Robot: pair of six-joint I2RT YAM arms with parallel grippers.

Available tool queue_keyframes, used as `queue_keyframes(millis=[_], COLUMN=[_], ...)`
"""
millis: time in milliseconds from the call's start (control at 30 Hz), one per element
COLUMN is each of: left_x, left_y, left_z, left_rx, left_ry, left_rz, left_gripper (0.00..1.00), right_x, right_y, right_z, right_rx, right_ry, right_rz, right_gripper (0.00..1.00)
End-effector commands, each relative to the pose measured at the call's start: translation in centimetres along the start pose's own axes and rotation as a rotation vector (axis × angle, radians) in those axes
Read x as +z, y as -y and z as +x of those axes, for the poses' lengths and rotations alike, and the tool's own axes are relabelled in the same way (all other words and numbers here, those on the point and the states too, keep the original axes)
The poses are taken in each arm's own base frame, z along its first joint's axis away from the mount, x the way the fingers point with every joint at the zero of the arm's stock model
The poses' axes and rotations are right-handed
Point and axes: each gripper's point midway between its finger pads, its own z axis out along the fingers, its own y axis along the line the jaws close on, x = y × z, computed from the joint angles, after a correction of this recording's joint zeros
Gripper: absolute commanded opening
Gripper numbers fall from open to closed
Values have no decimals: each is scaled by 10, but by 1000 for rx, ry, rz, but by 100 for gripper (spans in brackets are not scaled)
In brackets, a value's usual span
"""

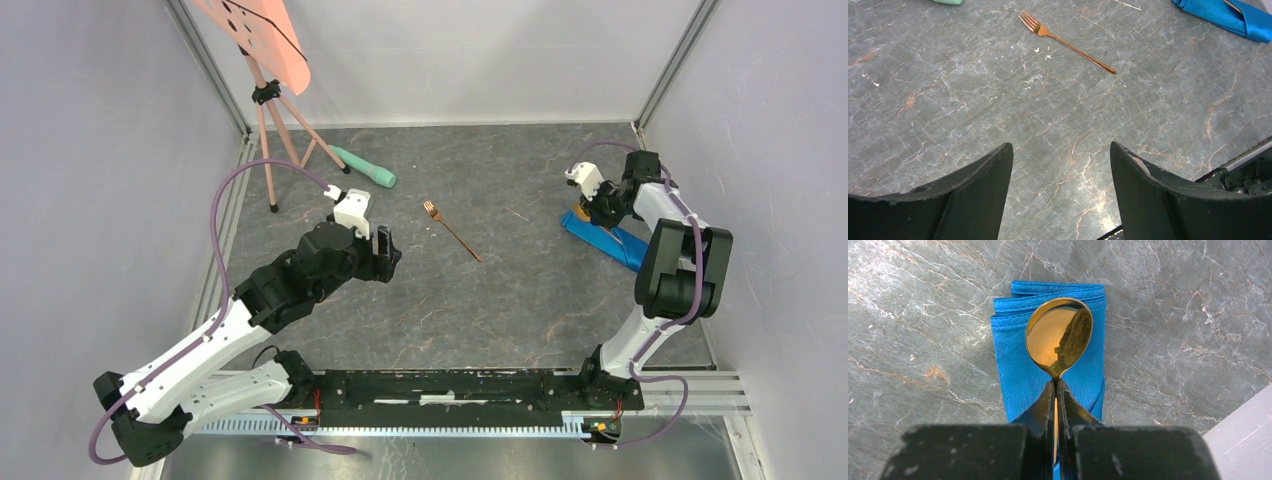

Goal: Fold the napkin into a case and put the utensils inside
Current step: Pick up the spoon from the folded napkin, then pick up the fork from the center of the board.

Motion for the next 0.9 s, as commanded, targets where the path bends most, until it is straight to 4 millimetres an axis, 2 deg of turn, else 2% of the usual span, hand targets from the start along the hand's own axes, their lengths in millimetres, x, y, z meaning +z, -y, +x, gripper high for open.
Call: queue_keyframes(millis=[0,400,867], left_x=[-2,3,3], left_y=[1,0,0], left_z=[-9,-4,-3], left_rx=[42,50,52], left_ry=[38,20,15], left_rz=[7,-2,-3], left_gripper=[78,78,78], right_x=[-2,12,-2], right_y=[12,18,34], right_z=[-3,10,17], right_rx=[-65,-121,-107], right_ry=[14,-17,-49], right_rz=[42,19,93], right_gripper=[0,0,0])
